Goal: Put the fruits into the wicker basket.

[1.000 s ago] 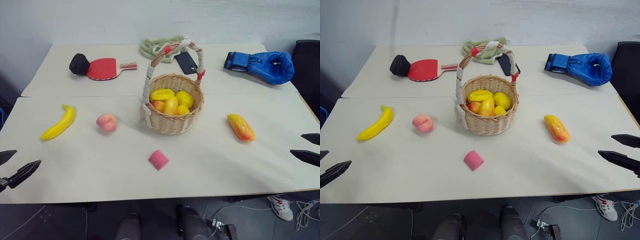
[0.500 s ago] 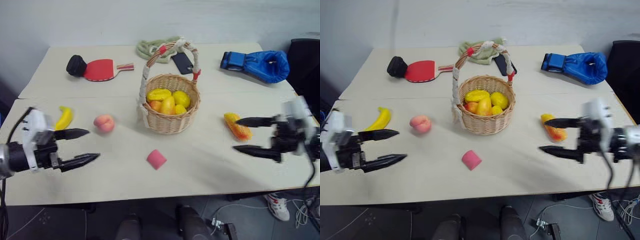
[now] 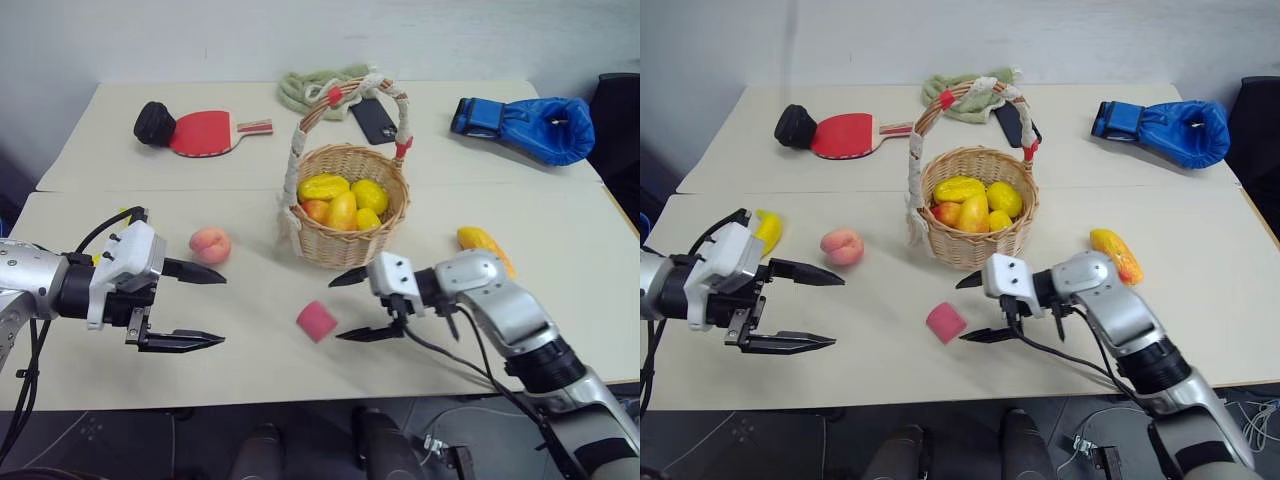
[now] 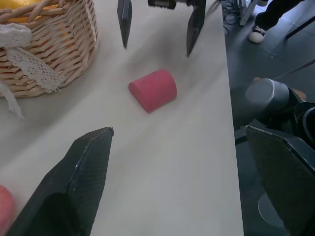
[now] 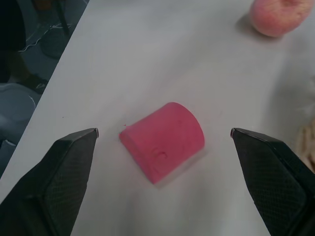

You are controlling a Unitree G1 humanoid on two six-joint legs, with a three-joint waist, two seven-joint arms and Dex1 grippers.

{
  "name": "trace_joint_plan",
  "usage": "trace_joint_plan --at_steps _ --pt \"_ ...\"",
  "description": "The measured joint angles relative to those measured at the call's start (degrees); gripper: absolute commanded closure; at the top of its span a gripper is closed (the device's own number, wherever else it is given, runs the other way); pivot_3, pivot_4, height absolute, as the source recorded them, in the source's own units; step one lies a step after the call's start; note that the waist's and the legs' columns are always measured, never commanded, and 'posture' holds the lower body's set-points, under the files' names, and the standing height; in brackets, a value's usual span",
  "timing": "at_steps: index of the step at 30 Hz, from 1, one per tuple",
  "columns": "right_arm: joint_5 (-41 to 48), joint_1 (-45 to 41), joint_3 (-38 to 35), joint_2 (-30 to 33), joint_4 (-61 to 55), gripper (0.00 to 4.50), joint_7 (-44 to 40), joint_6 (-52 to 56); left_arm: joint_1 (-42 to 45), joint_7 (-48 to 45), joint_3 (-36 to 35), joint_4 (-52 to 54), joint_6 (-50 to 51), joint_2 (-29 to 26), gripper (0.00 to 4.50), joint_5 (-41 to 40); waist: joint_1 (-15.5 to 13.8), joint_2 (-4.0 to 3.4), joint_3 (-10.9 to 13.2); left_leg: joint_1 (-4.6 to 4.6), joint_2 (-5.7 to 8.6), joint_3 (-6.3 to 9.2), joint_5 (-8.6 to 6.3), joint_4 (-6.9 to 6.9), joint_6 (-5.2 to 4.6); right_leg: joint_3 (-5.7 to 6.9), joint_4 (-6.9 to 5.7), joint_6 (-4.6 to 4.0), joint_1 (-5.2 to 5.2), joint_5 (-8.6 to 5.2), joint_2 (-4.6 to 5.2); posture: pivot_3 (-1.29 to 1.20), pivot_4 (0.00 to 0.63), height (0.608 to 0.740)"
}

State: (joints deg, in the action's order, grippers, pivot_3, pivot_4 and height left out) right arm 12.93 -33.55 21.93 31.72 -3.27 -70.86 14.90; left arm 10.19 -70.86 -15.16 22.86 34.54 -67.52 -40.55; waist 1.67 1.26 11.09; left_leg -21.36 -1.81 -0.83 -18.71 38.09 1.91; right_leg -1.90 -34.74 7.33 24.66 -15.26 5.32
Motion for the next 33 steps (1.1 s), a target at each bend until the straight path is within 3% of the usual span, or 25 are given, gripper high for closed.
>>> trace_joint_plan --at_steps 8,12,17,22,27,30,33 --pt "-6.2 -1.6 3.6 -4.1 6.6 0.0 1.8 -1.5 0.2 0.8 -0.1 1.4 0.6 1.2 0.02 -0.2 0.2 0.0 0.0 0.15 -0.01 0.01 0.05 0.07 0.03 -0.01 -0.25 0.0 -0.02 0.0 -0.01 0.0 0.15 0.74" --pt "-7.3 -1.6 4.5 -4.4 8.0 1.18 1.4 -2.1 0.2 1.5 -0.2 1.5 1.2 1.3 0.0 -0.2 0.1 0.0 0.0 0.18 -0.03 0.06 0.12 0.07 0.08 0.01 -0.25 0.01 -0.01 0.0 -0.03 0.0 0.15 0.74" --pt "-5.9 -0.6 4.0 -4.5 7.6 3.0 1.1 -1.4 0.2 2.1 -0.4 1.6 1.2 1.7 0.0 -0.2 0.1 0.0 0.0 0.21 -0.03 0.08 0.15 0.09 0.08 0.01 -0.28 0.01 -0.01 0.0 -0.03 0.0 0.15 0.74" --pt "0.7 3.4 -3.4 -3.1 0.9 4.46 1.9 2.8 4.3 3.0 1.0 1.5 1.5 4.7 0.0 -1.2 -0.2 0.0 0.0 0.18 -0.02 0.12 0.16 0.13 0.09 0.01 -0.38 0.03 -0.05 0.01 -0.02 0.0 0.15 0.74" --pt "7.2 6.5 -13.3 1.1 -5.3 4.46 5.4 11.1 7.7 2.9 4.6 0.7 1.5 6.3 0.0 -0.9 -0.2 0.01 0.0 0.2 0.0 0.12 0.15 0.16 0.08 0.01 -0.29 0.08 -0.13 0.04 -0.01 0.0 0.15 0.74" --pt "8.1 6.5 -13.3 1.4 -6.9 3.89 6.6 14.1 9.5 2.4 6.2 -1.3 1.0 6.9 0.0 0.1 0.4 0.02 0.0 0.28 -0.02 0.15 0.16 0.12 0.07 0.0 -0.29 0.08 -0.05 0.04 -0.09 0.0 0.15 0.74" --pt "7.7 6.4 -10.4 0.8 -8.2 2.9 6.4 14.4 10.2 1.8 6.3 -2.2 0.4 6.9 0.0 0.5 0.5 0.02 0.0 0.31 -0.1 0.35 0.17 0.1 0.05 -0.03 -0.34 0.08 -0.04 0.04 -0.28 0.0 0.15 0.74"
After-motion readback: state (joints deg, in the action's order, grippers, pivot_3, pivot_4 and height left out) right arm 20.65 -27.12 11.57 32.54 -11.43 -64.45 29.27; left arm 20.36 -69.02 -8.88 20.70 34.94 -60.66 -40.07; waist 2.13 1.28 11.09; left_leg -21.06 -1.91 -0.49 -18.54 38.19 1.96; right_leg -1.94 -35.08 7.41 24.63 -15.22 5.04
